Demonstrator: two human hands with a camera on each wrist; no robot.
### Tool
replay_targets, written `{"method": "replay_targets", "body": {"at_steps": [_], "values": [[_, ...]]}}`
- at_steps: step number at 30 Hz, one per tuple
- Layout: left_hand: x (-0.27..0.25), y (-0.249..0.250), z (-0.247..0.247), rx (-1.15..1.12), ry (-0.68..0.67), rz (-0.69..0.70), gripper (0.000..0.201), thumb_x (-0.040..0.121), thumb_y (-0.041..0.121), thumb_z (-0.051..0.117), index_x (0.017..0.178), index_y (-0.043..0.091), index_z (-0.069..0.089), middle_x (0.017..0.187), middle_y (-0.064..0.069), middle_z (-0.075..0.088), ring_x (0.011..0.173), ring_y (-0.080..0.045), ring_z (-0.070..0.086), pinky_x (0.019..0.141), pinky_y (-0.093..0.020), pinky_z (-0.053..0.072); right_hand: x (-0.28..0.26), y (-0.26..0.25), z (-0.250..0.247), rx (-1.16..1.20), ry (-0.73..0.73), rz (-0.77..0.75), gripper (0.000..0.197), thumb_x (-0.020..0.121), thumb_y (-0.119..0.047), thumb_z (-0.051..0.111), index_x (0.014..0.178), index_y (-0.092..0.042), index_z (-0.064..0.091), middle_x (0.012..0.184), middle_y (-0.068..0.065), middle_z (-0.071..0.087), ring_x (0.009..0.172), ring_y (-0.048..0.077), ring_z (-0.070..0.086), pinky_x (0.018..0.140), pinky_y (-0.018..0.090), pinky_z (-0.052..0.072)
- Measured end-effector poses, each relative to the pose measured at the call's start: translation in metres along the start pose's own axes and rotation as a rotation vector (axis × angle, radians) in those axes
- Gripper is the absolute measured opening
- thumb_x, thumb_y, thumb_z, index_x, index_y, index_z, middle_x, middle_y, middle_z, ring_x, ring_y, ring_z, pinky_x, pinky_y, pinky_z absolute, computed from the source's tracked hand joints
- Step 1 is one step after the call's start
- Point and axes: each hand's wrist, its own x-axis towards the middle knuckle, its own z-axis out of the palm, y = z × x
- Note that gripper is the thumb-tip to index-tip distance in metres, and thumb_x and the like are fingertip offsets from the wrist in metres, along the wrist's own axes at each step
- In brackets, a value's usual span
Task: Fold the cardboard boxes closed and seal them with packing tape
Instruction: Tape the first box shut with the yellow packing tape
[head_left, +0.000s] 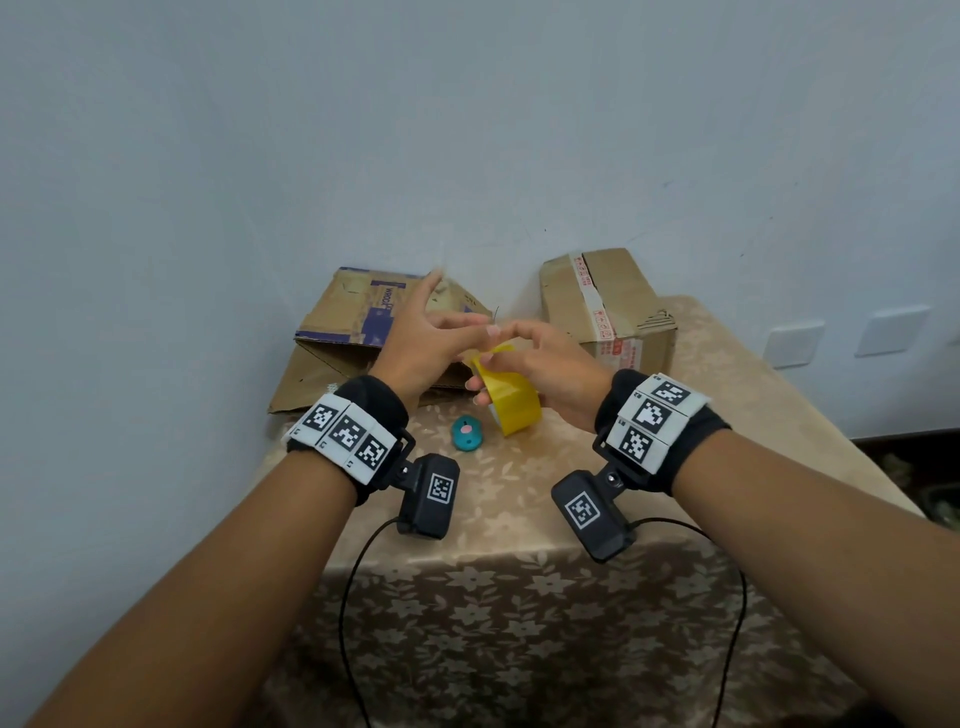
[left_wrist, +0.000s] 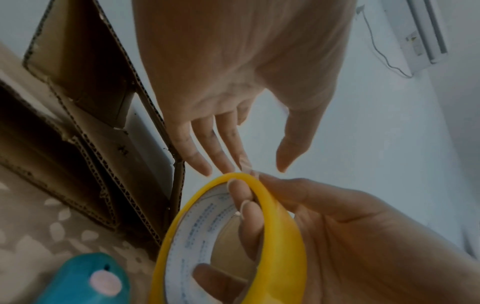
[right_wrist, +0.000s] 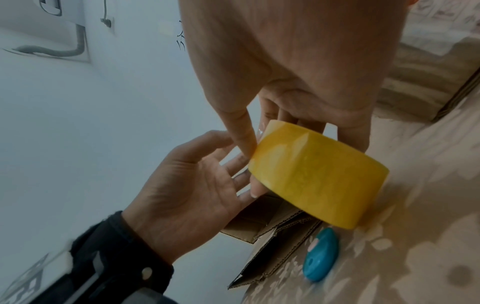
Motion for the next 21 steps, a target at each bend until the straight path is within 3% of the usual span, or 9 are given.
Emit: {"method": "replay_targets", "body": {"at_steps": [4, 9, 13, 16, 19, 21], "values": [[-0.0026, 0.0023, -0.0006, 0.036, -0.04, 0.094, 0.1, 0.08, -0.005, 0.078, 0.16, 0.022, 0.023, 0.106, -0.008, 0.077, 0.1, -0.018, 0.073, 0.099, -0.043, 0.056, 0.0001, -0.0011, -0.0001, -0.005, -0.002, 0.007, 0.023, 0.098, -0.009, 0.067, 0.119, -0.012, 0.058, 0.096, 0.019, 0.078, 0.074, 0.026, 0.075, 0.066, 0.031, 0.061], [-0.0037, 0.0043, 0.0028, 0.11, 0.073, 0.177, 0.081, 0.085, 0.005, 0.077, 0.154, 0.021, 0.036, 0.089, -0.003, 0.078, 0.096, -0.01, 0.072, 0.103, -0.034, 0.051, 0.0028, 0.0, -0.0007, -0.03, -0.009, 0.028, 0.032, 0.095, -0.005, 0.068, 0.125, -0.011, 0.057, 0.099, 0.017, 0.078, 0.081, 0.027, 0.075, 0.073, 0.034, 0.061], [-0.0027, 0.0053, 0.0038, 0.112, 0.091, 0.179, 0.075, 0.088, 0.009, 0.076, 0.151, 0.023, 0.04, 0.087, -0.006, 0.077, 0.095, -0.016, 0.072, 0.102, -0.038, 0.053, 0.004, -0.0009, 0.0004, -0.053, -0.009, 0.035, 0.04, 0.093, -0.002, 0.068, 0.13, -0.011, 0.055, 0.1, 0.014, 0.079, 0.085, 0.025, 0.076, 0.069, 0.03, 0.059], [-0.0039, 0.0065, 0.0058, 0.13, 0.099, 0.179, 0.069, 0.093, 0.01, 0.071, 0.153, 0.019, 0.037, 0.086, -0.011, 0.076, 0.093, -0.02, 0.072, 0.099, -0.027, 0.053, 0.006, 0.0005, 0.0019, -0.073, -0.01, 0.042, 0.045, 0.092, 0.0, 0.067, 0.133, -0.012, 0.051, 0.101, 0.014, 0.079, 0.088, 0.025, 0.077, 0.069, 0.031, 0.059], [-0.0033, 0.0065, 0.0066, 0.136, 0.119, 0.158, 0.07, 0.093, 0.01, 0.07, 0.153, 0.02, 0.035, 0.08, -0.005, 0.076, 0.088, -0.013, 0.072, 0.108, -0.038, 0.048, 0.0069, 0.0023, 0.0041, -0.046, 0.0, 0.039, 0.053, 0.094, 0.003, 0.066, 0.14, -0.011, 0.045, 0.105, 0.019, 0.077, 0.084, 0.025, 0.076, 0.062, 0.029, 0.059], [-0.0029, 0.0051, 0.006, 0.106, 0.131, 0.122, 0.071, 0.093, 0.008, 0.07, 0.152, 0.02, 0.032, 0.074, 0.0, 0.073, 0.079, -0.006, 0.071, 0.104, -0.043, 0.05, 0.0064, 0.003, 0.0038, -0.025, 0.005, 0.041, 0.064, 0.096, 0.004, 0.065, 0.147, -0.018, 0.034, 0.108, 0.019, 0.076, 0.084, 0.024, 0.076, 0.063, 0.03, 0.06]]}}
